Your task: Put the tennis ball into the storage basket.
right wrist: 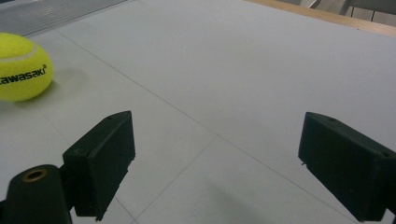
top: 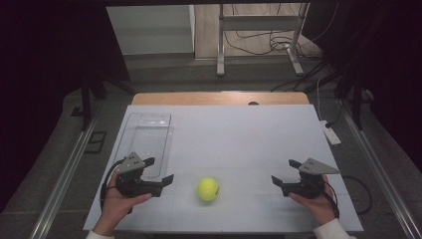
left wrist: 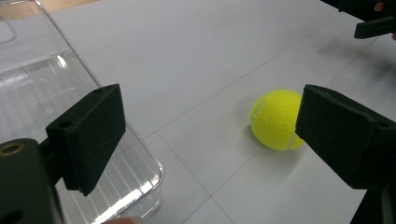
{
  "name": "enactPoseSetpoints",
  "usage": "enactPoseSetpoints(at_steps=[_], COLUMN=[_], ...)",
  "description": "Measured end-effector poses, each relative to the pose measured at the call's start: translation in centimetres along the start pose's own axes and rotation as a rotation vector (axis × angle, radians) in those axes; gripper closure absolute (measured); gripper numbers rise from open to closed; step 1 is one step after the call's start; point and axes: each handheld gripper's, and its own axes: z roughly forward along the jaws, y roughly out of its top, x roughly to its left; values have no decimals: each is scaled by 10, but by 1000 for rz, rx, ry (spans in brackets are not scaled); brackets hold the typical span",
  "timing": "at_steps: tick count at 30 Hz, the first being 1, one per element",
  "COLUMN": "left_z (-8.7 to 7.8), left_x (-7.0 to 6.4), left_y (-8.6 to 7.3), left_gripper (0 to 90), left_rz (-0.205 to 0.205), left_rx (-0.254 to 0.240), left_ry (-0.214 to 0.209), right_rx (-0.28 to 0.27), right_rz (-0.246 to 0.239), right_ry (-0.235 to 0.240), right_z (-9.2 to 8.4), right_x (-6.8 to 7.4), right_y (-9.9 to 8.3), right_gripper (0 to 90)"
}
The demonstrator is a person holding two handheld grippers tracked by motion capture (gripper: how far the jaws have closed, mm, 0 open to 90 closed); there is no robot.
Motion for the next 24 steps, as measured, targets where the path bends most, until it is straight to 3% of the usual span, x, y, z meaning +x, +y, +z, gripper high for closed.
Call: enactPoseSetpoints(at_steps=[24], left_z=[23], left_x=[-11], left_y=[19], left_gripper=[94], left_rz=[27], left_rx=[43], left_ry=[-81], right_rx=[1], right_rz=[7], right_ry=[26], right_z=[2], right_x=[-1], right_y=[-1], right_gripper=[114])
